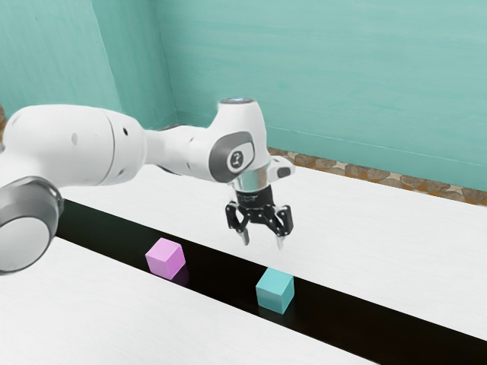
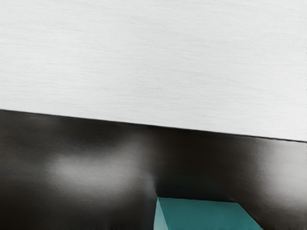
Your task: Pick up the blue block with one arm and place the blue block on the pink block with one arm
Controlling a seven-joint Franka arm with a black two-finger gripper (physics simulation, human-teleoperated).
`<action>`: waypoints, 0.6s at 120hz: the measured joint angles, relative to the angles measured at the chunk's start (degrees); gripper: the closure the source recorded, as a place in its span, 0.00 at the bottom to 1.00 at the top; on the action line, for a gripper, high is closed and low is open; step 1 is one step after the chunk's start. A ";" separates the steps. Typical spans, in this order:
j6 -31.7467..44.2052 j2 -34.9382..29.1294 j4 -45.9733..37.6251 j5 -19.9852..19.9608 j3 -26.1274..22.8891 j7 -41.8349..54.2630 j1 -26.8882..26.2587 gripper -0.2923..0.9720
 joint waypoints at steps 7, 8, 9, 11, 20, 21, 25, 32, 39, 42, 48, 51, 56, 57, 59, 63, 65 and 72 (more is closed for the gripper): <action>2.22 -0.14 -2.01 -0.12 0.02 -0.17 -1.52 0.31; 2.51 -0.15 -2.19 -0.13 0.04 -0.20 -1.77 0.31; 2.79 -0.17 -2.35 -0.14 0.07 -0.22 -2.05 0.31; 3.33 -0.18 -2.59 -0.16 0.11 -0.27 -2.53 0.31; 6.37 -0.48 -5.09 -0.21 0.20 -0.47 -4.24 0.32; 6.72 -0.55 -5.41 -0.22 0.21 -0.49 -4.34 0.32; 8.01 -0.81 -6.45 -0.27 0.22 -0.57 -4.60 0.32; 10.29 -1.64 -8.49 -0.29 0.23 -0.70 -5.33 0.32; 12.31 -2.45 -10.12 -0.28 0.22 -0.82 -6.10 0.32; 13.11 -2.78 -10.88 -0.27 0.17 -0.86 -6.35 0.32; 14.89 -3.48 -12.77 -0.06 0.07 -0.94 -6.72 0.32; 15.66 -3.73 -13.29 0.29 0.03 -0.96 -6.86 0.32; 16.76 -4.08 -13.93 0.81 0.00 -0.89 -6.98 0.32; 16.95 -4.12 -14.01 0.90 0.00 -0.86 -7.01 0.32; 17.32 -4.19 -14.15 1.06 -0.01 -0.80 -7.07 0.32; 17.96 -4.28 -14.33 1.33 -0.02 -0.63 -7.27 0.32; 18.25 -4.31 -14.41 1.44 -0.02 -0.51 -7.36 0.32; 19.08 -4.66 -15.02 1.74 -0.02 -0.06 -7.68 0.33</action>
